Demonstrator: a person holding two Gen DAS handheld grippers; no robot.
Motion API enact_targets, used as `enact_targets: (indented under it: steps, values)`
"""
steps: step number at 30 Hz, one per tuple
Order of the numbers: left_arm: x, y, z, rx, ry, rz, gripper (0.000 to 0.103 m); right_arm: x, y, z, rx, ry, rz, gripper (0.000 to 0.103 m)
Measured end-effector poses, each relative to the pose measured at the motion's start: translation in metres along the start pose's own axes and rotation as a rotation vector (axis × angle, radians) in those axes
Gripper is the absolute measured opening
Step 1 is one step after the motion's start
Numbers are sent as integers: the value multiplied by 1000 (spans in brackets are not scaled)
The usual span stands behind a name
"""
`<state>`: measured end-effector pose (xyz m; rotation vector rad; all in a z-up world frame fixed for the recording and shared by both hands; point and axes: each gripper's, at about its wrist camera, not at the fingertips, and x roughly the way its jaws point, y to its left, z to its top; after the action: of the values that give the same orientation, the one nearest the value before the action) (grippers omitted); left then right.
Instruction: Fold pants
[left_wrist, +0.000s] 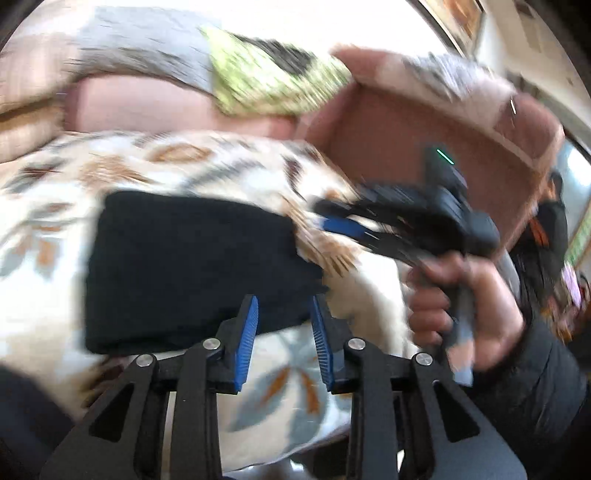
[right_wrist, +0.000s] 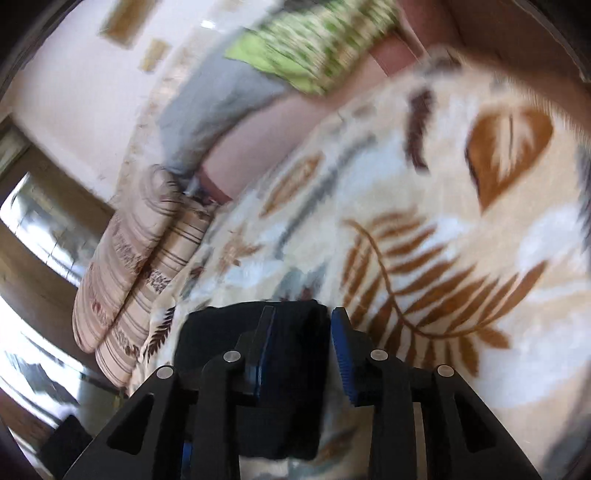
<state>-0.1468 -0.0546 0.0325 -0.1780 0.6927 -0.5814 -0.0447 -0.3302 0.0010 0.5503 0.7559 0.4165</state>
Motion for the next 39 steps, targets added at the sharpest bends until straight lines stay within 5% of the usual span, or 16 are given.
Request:
enact_targets:
  steps: [4, 5, 6, 8, 11, 18, 24, 27, 30, 39]
  values:
    - [-29, 41, 5, -126, -92, 150, 27, -5, 61, -33, -357, 65, 1, 28]
    - [-26, 50, 6, -158, -82, 171, 27, 1, 71, -44, -425, 101, -16, 21]
    - [-20, 56, 7, -184, -58, 190, 27, 8, 76, -51, -457, 140, -42, 3]
    - [-5, 64, 4, -225, -12, 199, 27, 23, 74, -61, -477, 225, -107, 0]
    - [34, 80, -9, -308, 140, 218, 27, 40, 60, -66, -424, 305, -153, 0]
    - [25, 80, -8, -334, 114, 210, 27, 37, 57, -57, -346, 298, -98, 0]
    - [11, 79, 57, -233, -57, 234, 34, 22, 56, -20, -312, 48, -135, 4]
    - [49, 94, 84, -232, -11, 236, 35, 48, 54, -9, -307, 47, -159, 4]
    - [107, 121, 74, -266, 180, 264, 36, 95, 43, -14, -331, 163, -309, 0]
    - [93, 124, 70, -287, 92, 219, 36, 62, 34, -11, -234, 55, -204, 3]
